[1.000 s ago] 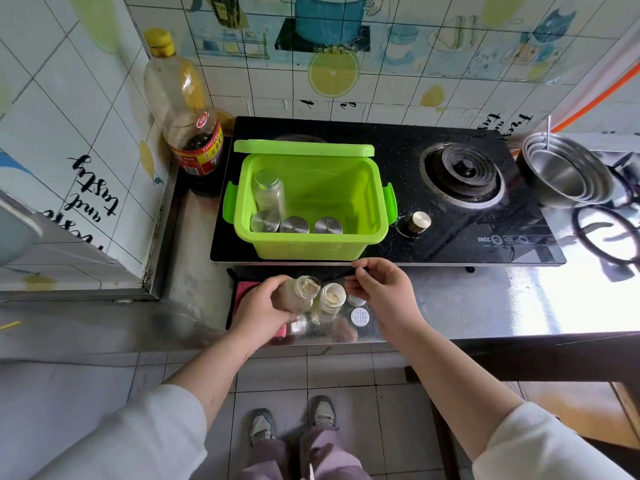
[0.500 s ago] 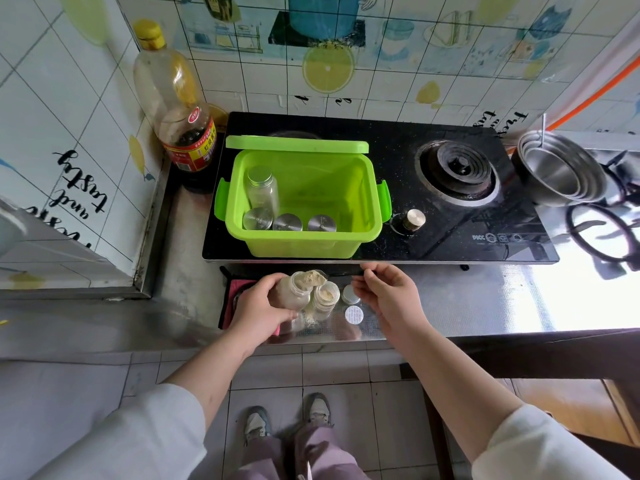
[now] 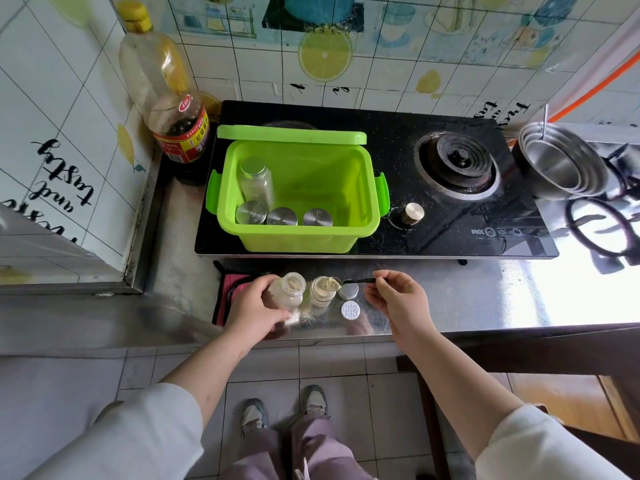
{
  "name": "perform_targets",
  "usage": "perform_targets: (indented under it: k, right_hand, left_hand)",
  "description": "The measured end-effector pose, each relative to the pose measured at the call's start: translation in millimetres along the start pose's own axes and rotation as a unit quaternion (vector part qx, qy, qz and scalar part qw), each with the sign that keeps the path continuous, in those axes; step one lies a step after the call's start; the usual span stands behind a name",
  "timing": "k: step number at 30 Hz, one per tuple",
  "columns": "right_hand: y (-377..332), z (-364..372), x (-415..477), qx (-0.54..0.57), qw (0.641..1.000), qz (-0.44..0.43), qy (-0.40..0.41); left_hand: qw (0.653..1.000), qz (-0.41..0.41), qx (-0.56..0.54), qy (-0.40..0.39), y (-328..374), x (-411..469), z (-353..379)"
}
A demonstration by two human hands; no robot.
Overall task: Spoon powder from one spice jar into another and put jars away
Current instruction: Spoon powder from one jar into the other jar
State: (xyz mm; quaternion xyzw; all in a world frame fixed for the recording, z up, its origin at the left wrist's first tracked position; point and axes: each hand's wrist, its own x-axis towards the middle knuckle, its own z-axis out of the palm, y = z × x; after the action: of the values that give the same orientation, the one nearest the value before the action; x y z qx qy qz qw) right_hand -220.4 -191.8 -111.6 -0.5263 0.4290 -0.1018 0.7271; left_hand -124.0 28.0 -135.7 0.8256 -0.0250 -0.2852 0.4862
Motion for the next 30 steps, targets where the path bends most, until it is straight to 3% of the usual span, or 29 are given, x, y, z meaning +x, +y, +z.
perform_targets:
  k: [5,7,10,16,18,20,24,30]
  right_hand:
    - [-3,8,-3,-0.116,0.991,-0.059,-0.005]
    - [-3,13,-3,-0.215,0.97,-0.115,-0.007]
    - [-1,19,-3,-0.386,0.894,-0.224,-0.036]
    - [4,29,-3,-0.528,0.751,-0.373,-0.137]
    - [7,28,-3,-0.58,0.685,-0.418,-0.141]
    - [8,26,-4,-0.597,0.65,-0.448,-0.142]
    - [6,21,-4,-0.588,0.647,-0.46,-0.152]
    - [3,16,-7,-0.56,0.681,-0.451,-0.138]
  left_hand:
    - [1.0,-0.006,0.003,0.01,-5,2,0]
    - [1.0,-0.006,-0.003,0.016,-5,3,0]
    - [1.0,-0.008,-0.01,0.017,-6,4,-1]
    - [1.0,0.001,0.004,0.028,-6,3,-3]
    - [1.0,0.003,0.0,0.026,-6,1,-5]
    - [1.0,0.007,0.006,0.028,-4,-1,-8]
    - [0.999,0.008,0.006,0.032,-3,-3,-8]
    - [1.0,0.014,0.003,0.022,0,-5,-8]
